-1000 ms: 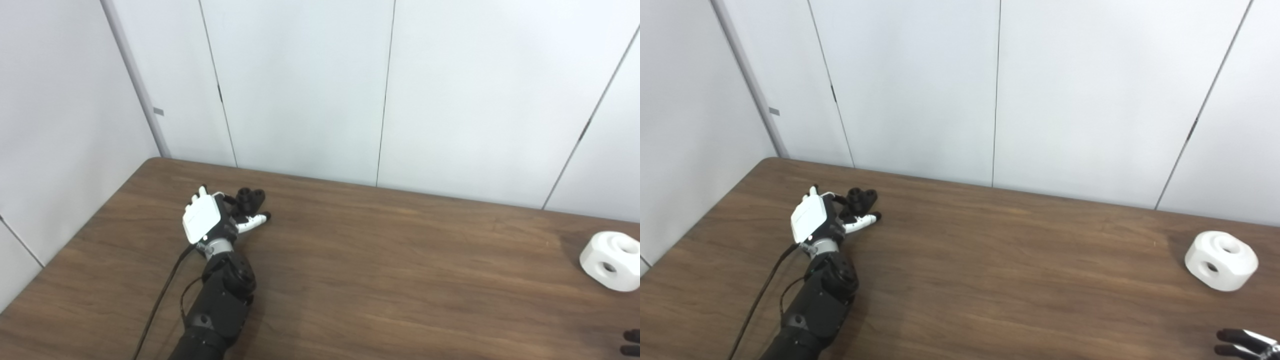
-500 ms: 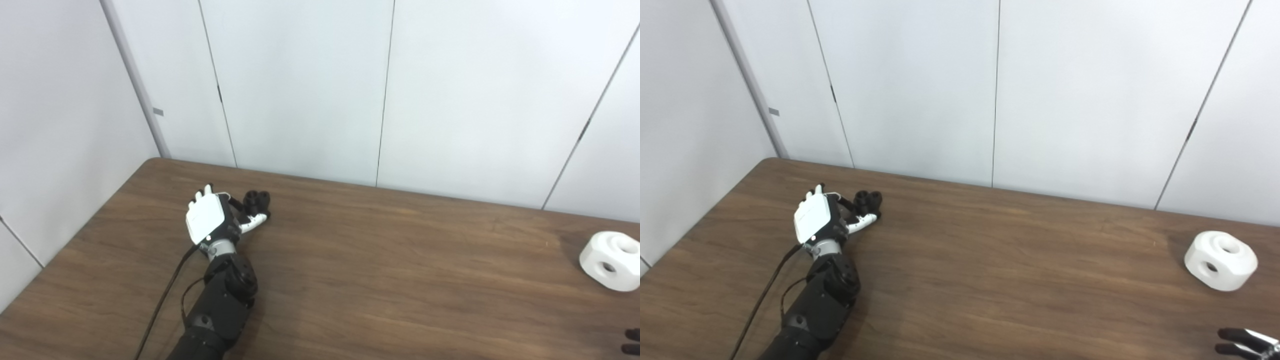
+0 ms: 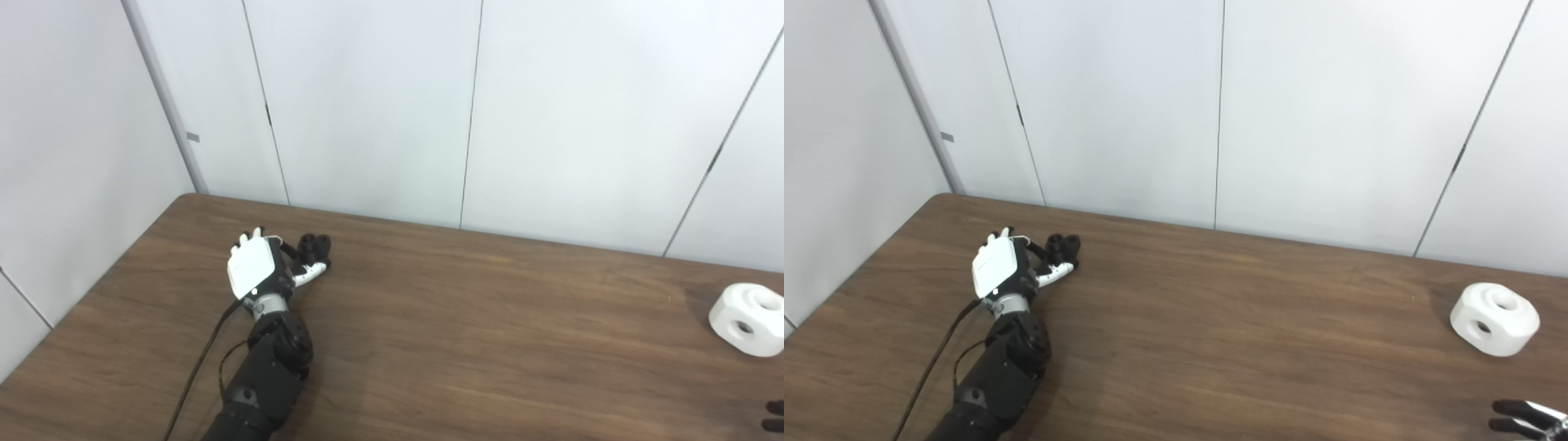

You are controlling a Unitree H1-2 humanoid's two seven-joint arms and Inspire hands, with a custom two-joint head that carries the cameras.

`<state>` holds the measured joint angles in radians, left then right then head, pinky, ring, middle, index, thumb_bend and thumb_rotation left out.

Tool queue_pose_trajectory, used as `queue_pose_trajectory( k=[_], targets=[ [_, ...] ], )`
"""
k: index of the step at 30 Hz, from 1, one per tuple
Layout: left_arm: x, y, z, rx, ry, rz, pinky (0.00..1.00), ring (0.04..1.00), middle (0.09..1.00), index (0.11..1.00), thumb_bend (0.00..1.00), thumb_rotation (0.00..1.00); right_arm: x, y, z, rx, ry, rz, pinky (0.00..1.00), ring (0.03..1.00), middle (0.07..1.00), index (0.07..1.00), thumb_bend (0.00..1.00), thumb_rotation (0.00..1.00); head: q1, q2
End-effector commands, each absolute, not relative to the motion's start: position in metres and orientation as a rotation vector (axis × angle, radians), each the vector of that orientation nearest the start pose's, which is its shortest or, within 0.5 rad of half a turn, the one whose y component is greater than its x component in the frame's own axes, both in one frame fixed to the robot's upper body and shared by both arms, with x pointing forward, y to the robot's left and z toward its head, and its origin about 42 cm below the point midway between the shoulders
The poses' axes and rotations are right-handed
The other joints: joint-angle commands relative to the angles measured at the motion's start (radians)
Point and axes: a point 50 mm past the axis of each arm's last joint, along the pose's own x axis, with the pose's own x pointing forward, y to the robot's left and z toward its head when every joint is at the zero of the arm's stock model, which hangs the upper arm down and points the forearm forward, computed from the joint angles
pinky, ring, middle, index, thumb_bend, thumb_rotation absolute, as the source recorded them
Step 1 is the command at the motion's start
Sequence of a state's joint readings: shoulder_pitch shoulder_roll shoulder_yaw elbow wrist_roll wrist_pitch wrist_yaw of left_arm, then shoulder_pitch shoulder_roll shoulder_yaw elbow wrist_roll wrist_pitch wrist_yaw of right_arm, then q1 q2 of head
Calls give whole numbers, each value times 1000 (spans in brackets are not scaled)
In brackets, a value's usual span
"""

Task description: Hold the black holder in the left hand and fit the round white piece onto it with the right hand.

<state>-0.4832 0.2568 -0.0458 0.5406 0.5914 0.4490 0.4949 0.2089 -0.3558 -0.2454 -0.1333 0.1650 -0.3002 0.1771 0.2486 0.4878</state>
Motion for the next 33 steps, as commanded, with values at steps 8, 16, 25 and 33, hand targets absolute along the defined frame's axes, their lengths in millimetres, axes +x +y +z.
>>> queue_pose_trajectory(
  k=[8, 16, 25, 33],
  targets=[
    [403, 304, 125, 907, 101, 496, 1000, 1000, 942, 477, 522, 43, 211, -380, 167, -343, -353, -27, 502, 663, 713, 671, 805, 816, -68, 10],
    [386, 299, 137, 892, 24, 430, 1000, 1000, 946, 479, 522, 44, 220, -375, 185, -435, -382, -36, 662, 815, 837, 775, 804, 862, -128, 15],
    [376, 279, 147, 872, -41, 357, 1000, 1000, 936, 479, 521, 44, 232, -382, 198, -547, -391, -79, 840, 922, 923, 873, 727, 824, -139, 12],
    [370, 268, 151, 858, -72, 295, 1000, 1000, 935, 479, 521, 44, 244, -387, 221, -709, -382, -196, 991, 996, 993, 888, 861, 653, -181, 14]
  ],
)
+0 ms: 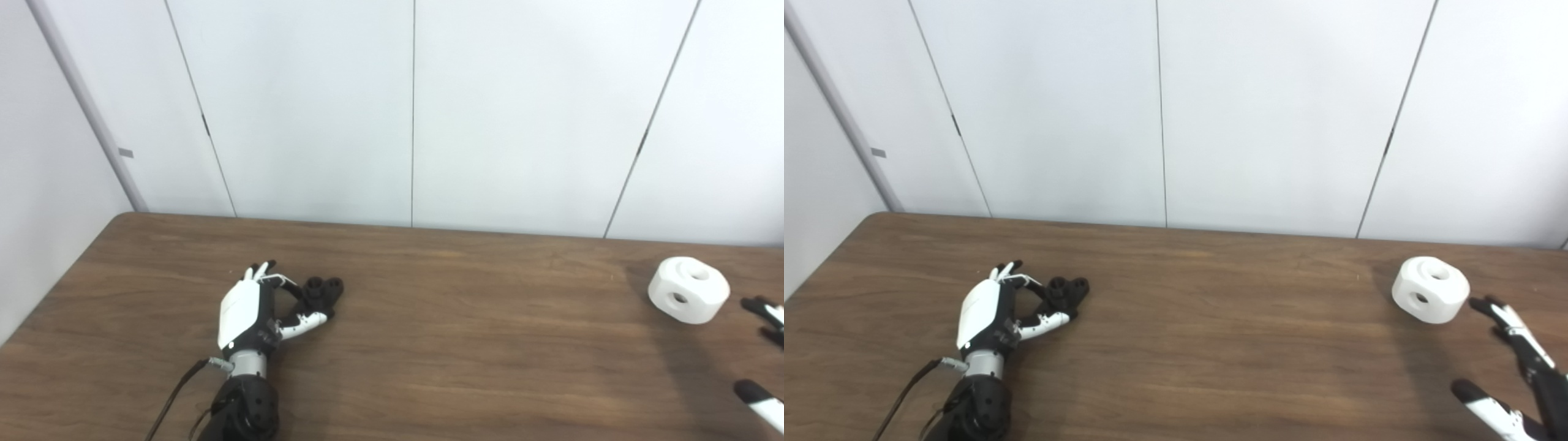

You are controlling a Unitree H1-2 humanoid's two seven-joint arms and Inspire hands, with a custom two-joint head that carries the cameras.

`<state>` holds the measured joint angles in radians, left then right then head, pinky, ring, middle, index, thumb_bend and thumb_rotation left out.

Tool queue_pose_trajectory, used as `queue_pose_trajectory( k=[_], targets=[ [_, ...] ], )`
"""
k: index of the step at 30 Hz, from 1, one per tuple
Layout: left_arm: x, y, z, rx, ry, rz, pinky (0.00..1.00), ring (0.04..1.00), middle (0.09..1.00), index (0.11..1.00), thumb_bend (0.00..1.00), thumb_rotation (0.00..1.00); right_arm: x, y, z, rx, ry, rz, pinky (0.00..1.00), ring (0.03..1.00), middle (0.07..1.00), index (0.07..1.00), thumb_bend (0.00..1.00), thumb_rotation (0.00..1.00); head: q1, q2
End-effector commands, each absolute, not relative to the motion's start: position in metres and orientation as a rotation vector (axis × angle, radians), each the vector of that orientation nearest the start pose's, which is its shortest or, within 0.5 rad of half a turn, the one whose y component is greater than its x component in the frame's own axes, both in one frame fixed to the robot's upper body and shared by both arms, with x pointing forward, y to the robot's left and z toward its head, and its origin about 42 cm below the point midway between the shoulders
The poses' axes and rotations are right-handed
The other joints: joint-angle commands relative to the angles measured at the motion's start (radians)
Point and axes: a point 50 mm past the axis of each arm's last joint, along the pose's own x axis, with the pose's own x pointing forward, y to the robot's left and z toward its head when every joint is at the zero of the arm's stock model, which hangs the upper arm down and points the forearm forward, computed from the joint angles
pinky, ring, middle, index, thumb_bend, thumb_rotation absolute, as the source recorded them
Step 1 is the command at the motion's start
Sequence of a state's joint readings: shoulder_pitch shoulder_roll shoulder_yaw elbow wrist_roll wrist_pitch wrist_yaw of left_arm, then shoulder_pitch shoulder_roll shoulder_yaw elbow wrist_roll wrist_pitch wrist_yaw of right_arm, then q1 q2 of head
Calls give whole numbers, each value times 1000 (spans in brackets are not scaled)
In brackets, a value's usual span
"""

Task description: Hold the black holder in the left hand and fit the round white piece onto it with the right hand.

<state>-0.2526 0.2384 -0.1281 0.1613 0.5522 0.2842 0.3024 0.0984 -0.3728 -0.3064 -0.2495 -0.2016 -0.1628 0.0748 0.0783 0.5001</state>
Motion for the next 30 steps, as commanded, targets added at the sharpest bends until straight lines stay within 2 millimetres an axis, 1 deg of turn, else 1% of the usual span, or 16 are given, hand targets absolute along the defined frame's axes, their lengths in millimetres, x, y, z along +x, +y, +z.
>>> queue_pose_trajectory(
  k=[1, 3, 4, 6, 8, 9, 10, 12, 14, 17, 19, 25, 30],
  targets=[
    [369, 267, 151, 856, -76, 287, 1000, 1000, 934, 479, 521, 44, 246, -388, 224, -732, -366, -209, 996, 998, 997, 893, 880, 644, -16, 2],
    [368, 265, 150, 850, -84, 277, 1000, 1000, 932, 479, 521, 43, 251, -387, 231, -776, -342, -233, 1000, 1000, 1000, 907, 931, 639, -44, 1],
    [368, 265, 150, 848, -87, 274, 1000, 1000, 930, 479, 521, 43, 252, -386, 233, -787, -336, -240, 1000, 1000, 1000, 911, 959, 631, -44, 1],
    [367, 261, 150, 850, -104, 260, 1000, 1000, 927, 479, 521, 43, 258, -386, 241, -866, -304, -262, 1000, 1000, 1000, 921, 985, 645, -67, 2],
    [366, 258, 150, 848, -115, 245, 1000, 1000, 926, 479, 521, 43, 263, -387, 247, -911, -278, -276, 1000, 1000, 1000, 933, 998, 621, -82, 3],
    [365, 257, 150, 847, -118, 238, 1000, 1000, 926, 479, 521, 43, 265, -387, 249, -924, -272, -280, 1000, 1000, 1000, 936, 971, 504, -82, 3],
    [365, 256, 150, 846, -119, 233, 1000, 1000, 926, 479, 521, 43, 267, -387, 251, -932, -267, -284, 1000, 1000, 1000, 934, 952, 413, -86, 3],
    [365, 253, 150, 846, -121, 216, 1000, 1000, 928, 479, 521, 43, 270, -388, 256, -964, -255, -300, 1000, 1000, 1000, 928, 937, 310, -88, 3],
    [364, 252, 149, 845, -123, 202, 1000, 1000, 929, 478, 522, 43, 272, -388, 259, -985, -250, -311, 1000, 1000, 1000, 919, 937, 271, -91, 2],
    [363, 248, 149, 844, -128, 185, 1000, 1000, 928, 479, 521, 43, 279, -391, 264, -1008, -240, -336, 1000, 1000, 1000, 904, 970, 303, -100, 2],
    [362, 244, 148, 850, -132, 166, 1000, 1000, 929, 479, 521, 43, 283, -394, 269, -1017, -228, -346, 1000, 1000, 1000, 905, 992, 360, -105, 1],
    [359, 235, 148, 829, -149, 121, 1000, 1000, 925, 479, 521, 43, 292, -403, 278, -1036, -210, -376, 1000, 1000, 1000, 911, 1000, 432, -131, -2],
    [358, 230, 147, 821, -173, 86, 1000, 1000, 924, 479, 520, 43, 298, -401, 284, -1048, -173, -393, 1000, 1000, 1000, 917, 1000, 447, -195, -7]
  ],
)
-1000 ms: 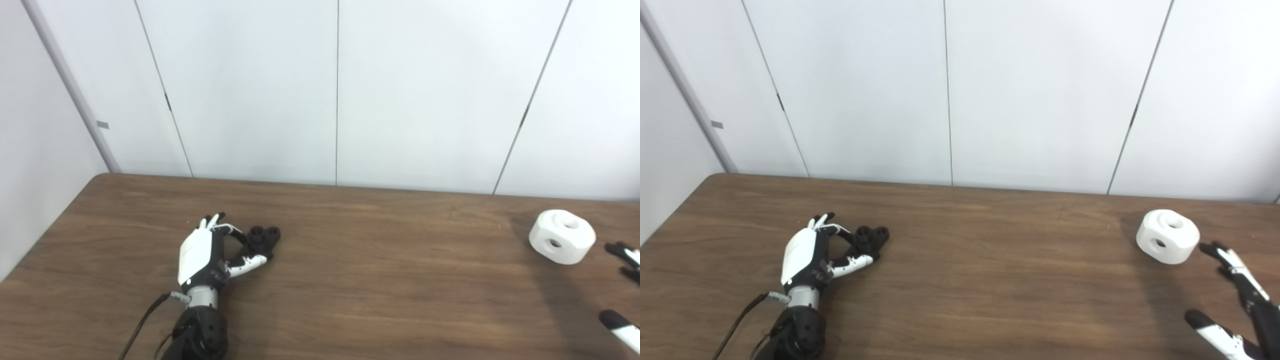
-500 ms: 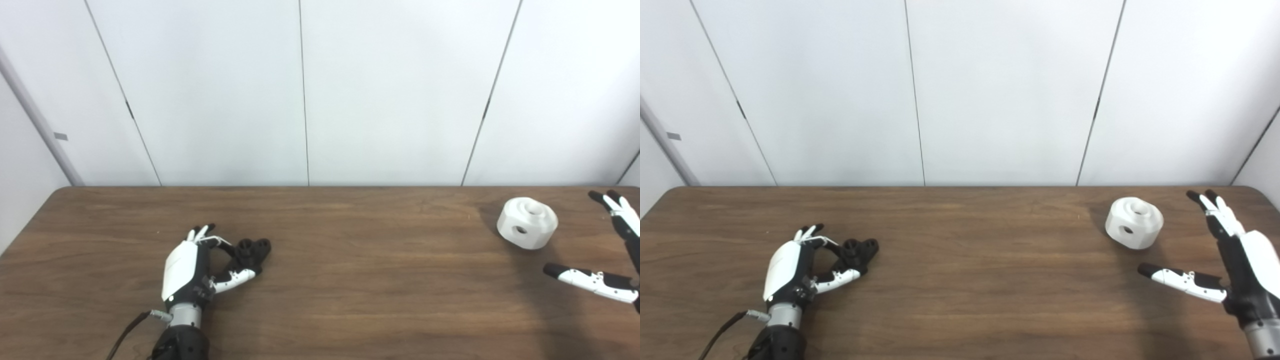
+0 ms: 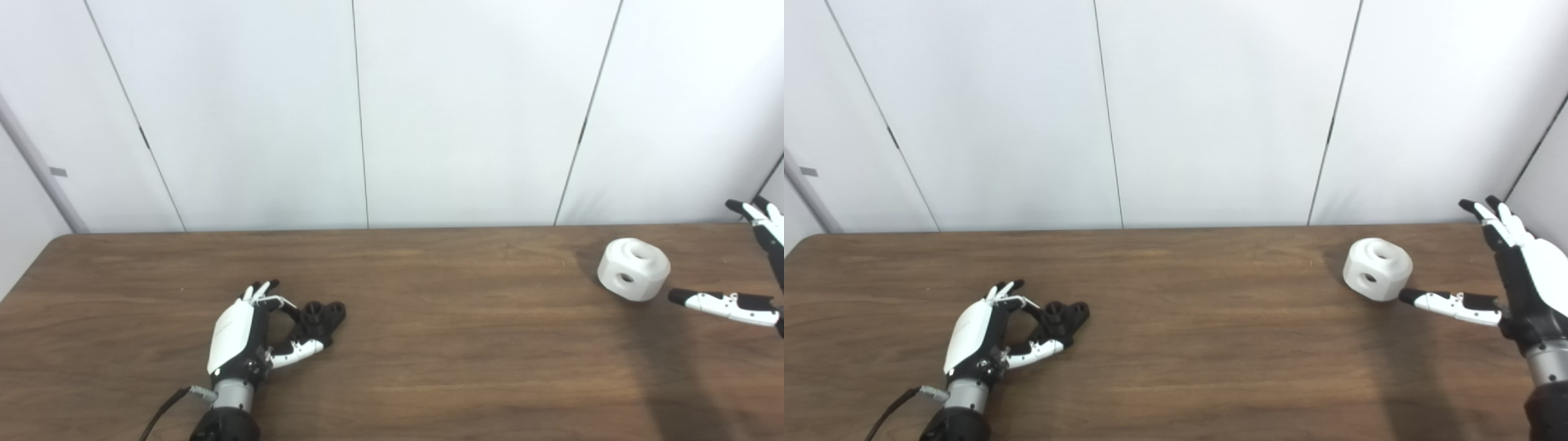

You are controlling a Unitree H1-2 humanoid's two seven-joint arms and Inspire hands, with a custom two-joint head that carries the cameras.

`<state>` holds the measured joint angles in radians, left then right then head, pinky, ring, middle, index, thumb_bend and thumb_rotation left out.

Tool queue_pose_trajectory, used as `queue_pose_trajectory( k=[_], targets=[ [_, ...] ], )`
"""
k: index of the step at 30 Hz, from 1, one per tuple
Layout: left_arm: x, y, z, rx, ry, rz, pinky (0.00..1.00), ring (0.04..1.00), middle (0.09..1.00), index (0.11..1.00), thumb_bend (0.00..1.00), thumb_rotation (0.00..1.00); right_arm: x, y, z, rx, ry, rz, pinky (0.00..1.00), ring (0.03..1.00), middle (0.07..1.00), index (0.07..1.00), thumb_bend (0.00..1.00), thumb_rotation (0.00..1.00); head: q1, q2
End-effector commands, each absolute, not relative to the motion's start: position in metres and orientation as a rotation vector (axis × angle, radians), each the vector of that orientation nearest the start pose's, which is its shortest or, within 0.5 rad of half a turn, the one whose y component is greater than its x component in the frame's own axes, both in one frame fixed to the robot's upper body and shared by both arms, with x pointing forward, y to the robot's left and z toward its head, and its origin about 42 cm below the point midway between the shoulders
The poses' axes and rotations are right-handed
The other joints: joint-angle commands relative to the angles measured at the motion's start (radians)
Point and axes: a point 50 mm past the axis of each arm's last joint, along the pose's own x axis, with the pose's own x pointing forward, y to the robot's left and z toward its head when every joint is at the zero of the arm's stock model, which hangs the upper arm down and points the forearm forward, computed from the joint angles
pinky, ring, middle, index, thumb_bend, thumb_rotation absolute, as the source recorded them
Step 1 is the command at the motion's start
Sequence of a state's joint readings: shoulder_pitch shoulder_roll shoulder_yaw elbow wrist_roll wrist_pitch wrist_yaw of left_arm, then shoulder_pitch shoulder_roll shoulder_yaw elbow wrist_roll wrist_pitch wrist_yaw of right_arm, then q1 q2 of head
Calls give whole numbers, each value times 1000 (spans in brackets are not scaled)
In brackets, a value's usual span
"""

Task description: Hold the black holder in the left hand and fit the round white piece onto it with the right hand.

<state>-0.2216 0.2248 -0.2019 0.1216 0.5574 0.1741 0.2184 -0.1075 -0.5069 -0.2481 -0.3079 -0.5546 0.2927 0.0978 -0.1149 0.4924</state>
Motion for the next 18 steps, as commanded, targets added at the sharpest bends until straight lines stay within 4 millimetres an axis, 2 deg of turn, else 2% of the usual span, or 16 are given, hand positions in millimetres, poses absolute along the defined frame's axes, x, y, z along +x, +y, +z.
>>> queue_pose_trajectory(
  k=[1, 3, 4, 6, 10, 13, 18],
  targets=[
    [358, 229, 146, 820, -176, 80, 1000, 1000, 925, 479, 520, 43, 298, -401, 286, -1039, -165, -399, 1000, 1000, 1000, 918, 1000, 450, -8, 1],
    [358, 228, 144, 819, -182, 68, 1000, 1000, 924, 479, 520, 42, 300, -400, 287, -1035, -153, -408, 1000, 1000, 1000, 921, 1000, 444, -35, -2],
    [359, 227, 144, 818, -183, 64, 1000, 1000, 924, 479, 520, 42, 301, -399, 287, -1037, -150, -409, 1000, 1000, 1000, 913, 996, 375, -43, -3],
    [360, 227, 142, 817, -186, 57, 1000, 1000, 922, 479, 520, 42, 302, -400, 286, -1048, -142, -412, 1000, 1000, 1000, 908, 991, 347, -69, -7],
    [361, 226, 139, 810, -182, 39, 1000, 1000, 922, 480, 520, 42, 307, -400, 280, -1073, -120, -417, 1000, 1000, 1000, 896, 1000, 396, -138, -18],
    [362, 225, 138, 801, -181, 26, 1000, 1000, 922, 480, 520, 41, 311, -401, 273, -1067, -103, -415, 1000, 1000, 1000, 896, 1000, 469, -168, -16],
    [366, 221, 137, 804, -202, -3, 1000, 1000, 918, 481, 520, 40, 316, -397, 266, -1061, -70, -419, 1000, 1000, 1000, 899, 1000, 538, -179, -12]
  ],
)
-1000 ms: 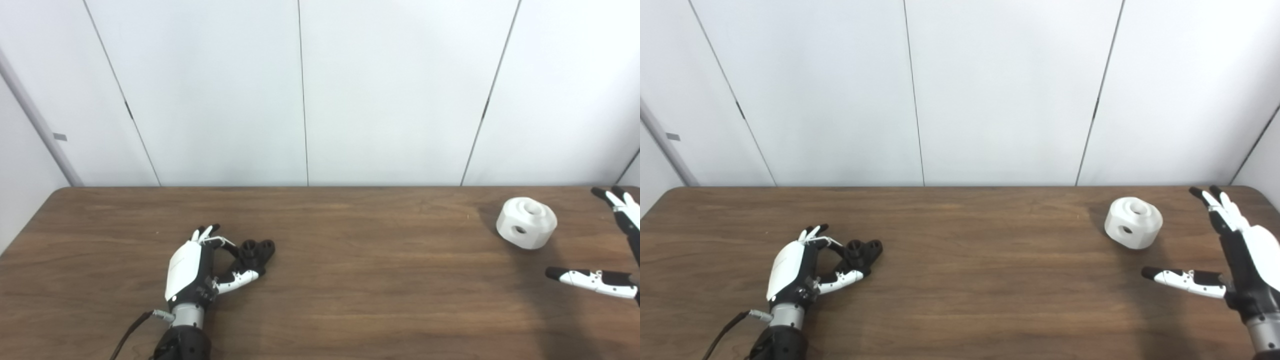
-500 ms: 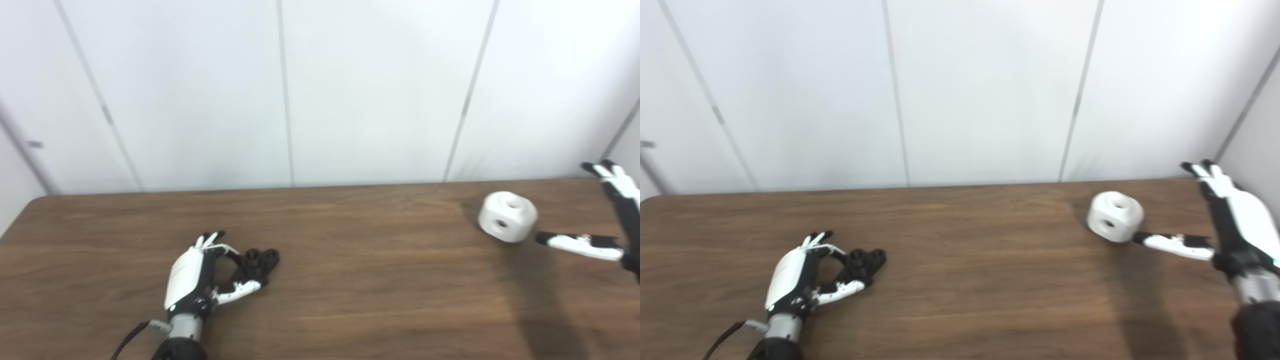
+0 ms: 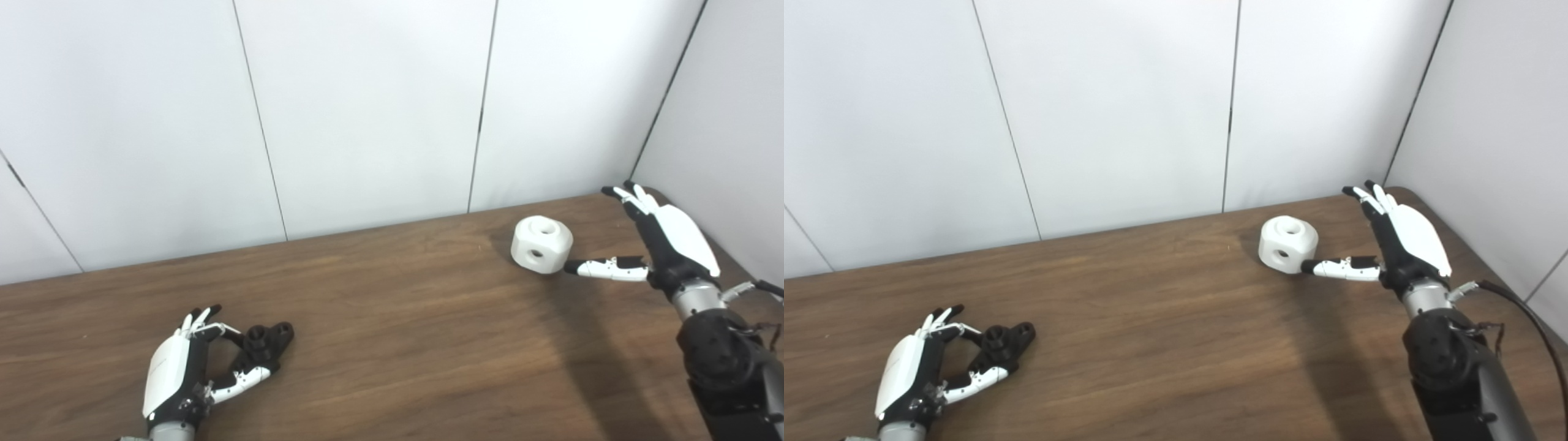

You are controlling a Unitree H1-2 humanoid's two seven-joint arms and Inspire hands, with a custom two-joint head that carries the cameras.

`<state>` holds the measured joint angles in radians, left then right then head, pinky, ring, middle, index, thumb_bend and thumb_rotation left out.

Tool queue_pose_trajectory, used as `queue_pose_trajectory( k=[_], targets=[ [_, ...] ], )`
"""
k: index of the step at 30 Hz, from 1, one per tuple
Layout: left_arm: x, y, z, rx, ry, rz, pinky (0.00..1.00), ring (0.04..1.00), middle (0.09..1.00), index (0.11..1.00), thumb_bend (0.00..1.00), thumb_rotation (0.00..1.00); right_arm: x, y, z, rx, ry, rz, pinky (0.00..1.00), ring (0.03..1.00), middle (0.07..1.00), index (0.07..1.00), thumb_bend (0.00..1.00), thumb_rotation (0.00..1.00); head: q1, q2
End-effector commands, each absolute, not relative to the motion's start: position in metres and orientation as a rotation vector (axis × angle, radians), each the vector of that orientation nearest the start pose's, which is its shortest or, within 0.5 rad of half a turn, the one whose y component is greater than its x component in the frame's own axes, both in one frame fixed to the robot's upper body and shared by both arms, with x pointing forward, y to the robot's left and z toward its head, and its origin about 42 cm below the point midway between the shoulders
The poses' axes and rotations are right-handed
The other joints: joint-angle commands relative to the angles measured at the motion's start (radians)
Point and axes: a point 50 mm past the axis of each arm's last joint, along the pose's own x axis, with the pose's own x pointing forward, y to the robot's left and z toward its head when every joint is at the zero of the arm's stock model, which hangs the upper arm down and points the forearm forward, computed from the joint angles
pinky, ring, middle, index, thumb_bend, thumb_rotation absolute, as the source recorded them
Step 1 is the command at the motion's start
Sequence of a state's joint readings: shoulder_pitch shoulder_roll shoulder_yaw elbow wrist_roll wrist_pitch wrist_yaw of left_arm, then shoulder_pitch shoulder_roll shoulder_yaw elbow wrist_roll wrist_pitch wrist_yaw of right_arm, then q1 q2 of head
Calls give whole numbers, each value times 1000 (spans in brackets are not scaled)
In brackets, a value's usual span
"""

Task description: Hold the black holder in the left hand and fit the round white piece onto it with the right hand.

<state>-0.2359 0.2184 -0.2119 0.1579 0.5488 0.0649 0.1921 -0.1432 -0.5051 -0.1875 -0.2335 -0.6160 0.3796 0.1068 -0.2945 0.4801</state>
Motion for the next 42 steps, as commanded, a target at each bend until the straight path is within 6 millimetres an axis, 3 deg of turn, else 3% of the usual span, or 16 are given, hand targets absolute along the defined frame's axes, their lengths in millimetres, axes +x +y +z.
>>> queue_pose_trajectory(
  k=[1, 9, 20, 27, 33, 42],
  targets=[
    [367, 220, 137, 802, -206, -9, 1000, 1000, 917, 481, 520, 40, 317, -396, 265, -1058, -66, -420, 1000, 1000, 1000, 901, 1000, 550, -1, 3],
    [363, 201, 136, 778, -219, -65, 1000, 1000, 918, 481, 520, 40, 320, -396, 259, -1059, -56, -417, 1000, 1000, 1000, 903, 1000, 576, 5, 11],
    [330, 173, 125, 753, -226, -169, 1000, 1000, 908, 480, 520, 42, 329, -401, 258, -1063, -37, -420, 1000, 1000, 1000, 909, 1000, 582, 35, 14],
    [314, 161, 122, 768, -248, -228, 1000, 1000, 912, 480, 520, 43, 338, -396, 262, -1074, -19, -422, 1000, 1000, 1000, 909, 1000, 580, 17, 9],
    [302, 158, 115, 788, -252, -278, 1000, 1000, 914, 480, 519, 42, 345, -386, 267, -1082, -15, -417, 1000, 1000, 1000, 912, 1000, 585, -17, 1],
    [304, 166, 106, 824, -260, -305, 1000, 1000, 906, 481, 519, 42, 351, -369, 274, -1086, -11, -391, 1000, 1000, 1000, 911, 1000, 626, -86, -14]
  ],
)
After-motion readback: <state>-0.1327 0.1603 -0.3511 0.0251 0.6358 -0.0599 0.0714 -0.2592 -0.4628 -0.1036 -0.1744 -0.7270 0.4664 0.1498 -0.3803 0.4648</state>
